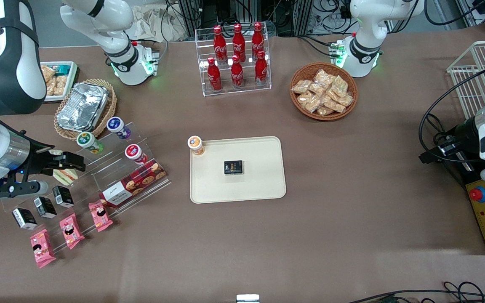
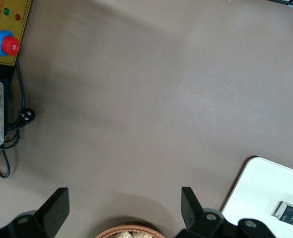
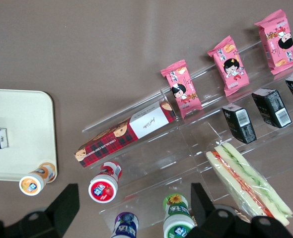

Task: Place sandwich on tray
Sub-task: 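Lower the open right gripper around the wrapped sandwich in the acrylic rack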

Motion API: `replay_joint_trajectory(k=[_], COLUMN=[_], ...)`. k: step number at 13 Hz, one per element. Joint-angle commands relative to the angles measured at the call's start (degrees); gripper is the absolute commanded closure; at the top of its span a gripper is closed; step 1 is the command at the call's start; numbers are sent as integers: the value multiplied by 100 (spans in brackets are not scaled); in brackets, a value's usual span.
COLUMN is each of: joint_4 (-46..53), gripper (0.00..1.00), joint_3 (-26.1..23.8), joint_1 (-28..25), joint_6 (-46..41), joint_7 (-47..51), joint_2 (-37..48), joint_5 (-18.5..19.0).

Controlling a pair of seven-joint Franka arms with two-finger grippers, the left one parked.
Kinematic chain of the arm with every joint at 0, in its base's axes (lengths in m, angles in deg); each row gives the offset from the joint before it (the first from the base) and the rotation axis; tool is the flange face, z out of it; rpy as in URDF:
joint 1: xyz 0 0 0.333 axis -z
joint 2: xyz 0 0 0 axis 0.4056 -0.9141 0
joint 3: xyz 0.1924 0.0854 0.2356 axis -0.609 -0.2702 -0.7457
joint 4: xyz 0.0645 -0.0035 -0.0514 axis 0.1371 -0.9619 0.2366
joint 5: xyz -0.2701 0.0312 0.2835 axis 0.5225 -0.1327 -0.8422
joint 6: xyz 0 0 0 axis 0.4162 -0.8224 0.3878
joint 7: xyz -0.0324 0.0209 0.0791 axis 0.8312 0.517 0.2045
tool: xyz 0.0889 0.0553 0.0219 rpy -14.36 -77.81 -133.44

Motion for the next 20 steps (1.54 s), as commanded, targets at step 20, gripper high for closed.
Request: replay_joint_trajectory(k=[20], joint_4=[-968], gripper=[0], joint_3=[30], joint_1=[542], joint_6=[599], joint_7=[-2005], joint_2=[110], joint_5=[643])
